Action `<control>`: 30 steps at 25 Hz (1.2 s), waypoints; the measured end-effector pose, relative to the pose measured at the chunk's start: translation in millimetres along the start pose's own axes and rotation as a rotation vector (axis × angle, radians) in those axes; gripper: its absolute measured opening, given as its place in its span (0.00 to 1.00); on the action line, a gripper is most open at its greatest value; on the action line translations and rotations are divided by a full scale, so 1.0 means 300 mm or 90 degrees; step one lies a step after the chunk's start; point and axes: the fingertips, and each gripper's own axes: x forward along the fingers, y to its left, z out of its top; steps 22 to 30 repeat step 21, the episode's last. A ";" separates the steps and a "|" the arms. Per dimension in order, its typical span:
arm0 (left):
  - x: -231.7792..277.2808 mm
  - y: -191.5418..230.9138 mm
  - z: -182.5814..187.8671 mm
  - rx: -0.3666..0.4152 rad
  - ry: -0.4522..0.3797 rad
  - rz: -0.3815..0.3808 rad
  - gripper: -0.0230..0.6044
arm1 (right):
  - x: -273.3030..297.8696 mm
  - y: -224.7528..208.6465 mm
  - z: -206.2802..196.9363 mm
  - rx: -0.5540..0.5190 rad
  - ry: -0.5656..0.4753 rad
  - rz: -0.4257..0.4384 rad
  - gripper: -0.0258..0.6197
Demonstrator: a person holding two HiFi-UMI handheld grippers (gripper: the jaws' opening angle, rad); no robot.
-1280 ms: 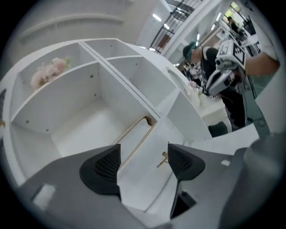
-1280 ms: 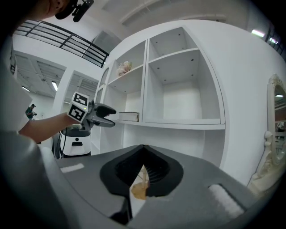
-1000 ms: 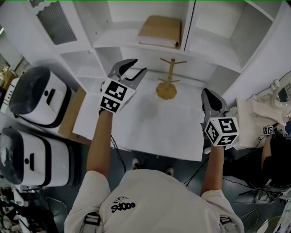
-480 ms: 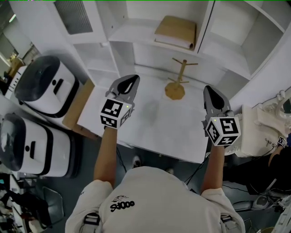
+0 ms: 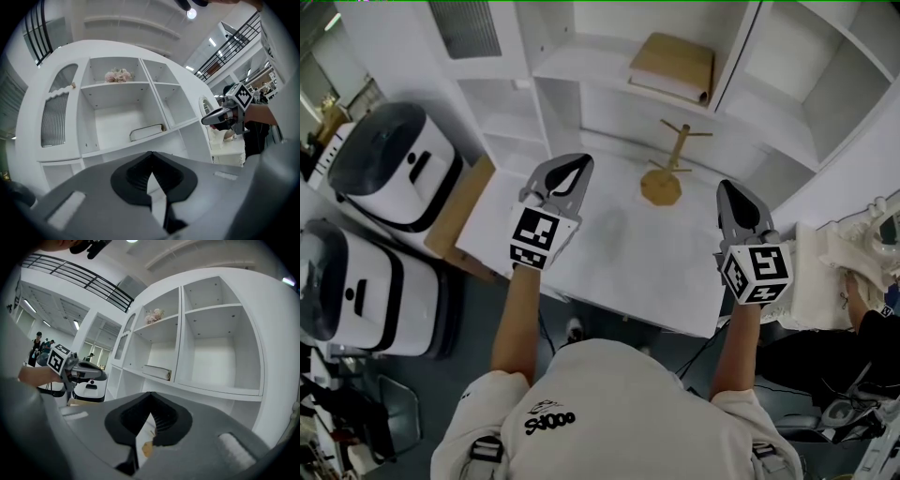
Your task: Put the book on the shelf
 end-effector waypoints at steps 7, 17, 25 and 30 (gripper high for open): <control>0.005 -0.006 -0.011 0.002 0.010 0.000 0.06 | 0.004 0.017 -0.014 -0.002 0.008 0.011 0.03; 0.012 -0.039 -0.028 0.004 0.017 -0.023 0.06 | 0.004 0.025 -0.023 -0.008 0.013 0.019 0.03; 0.016 -0.042 -0.028 0.004 0.016 -0.027 0.06 | 0.011 0.025 -0.024 -0.008 0.013 0.022 0.03; 0.016 -0.042 -0.028 0.004 0.016 -0.027 0.06 | 0.011 0.025 -0.024 -0.008 0.013 0.022 0.03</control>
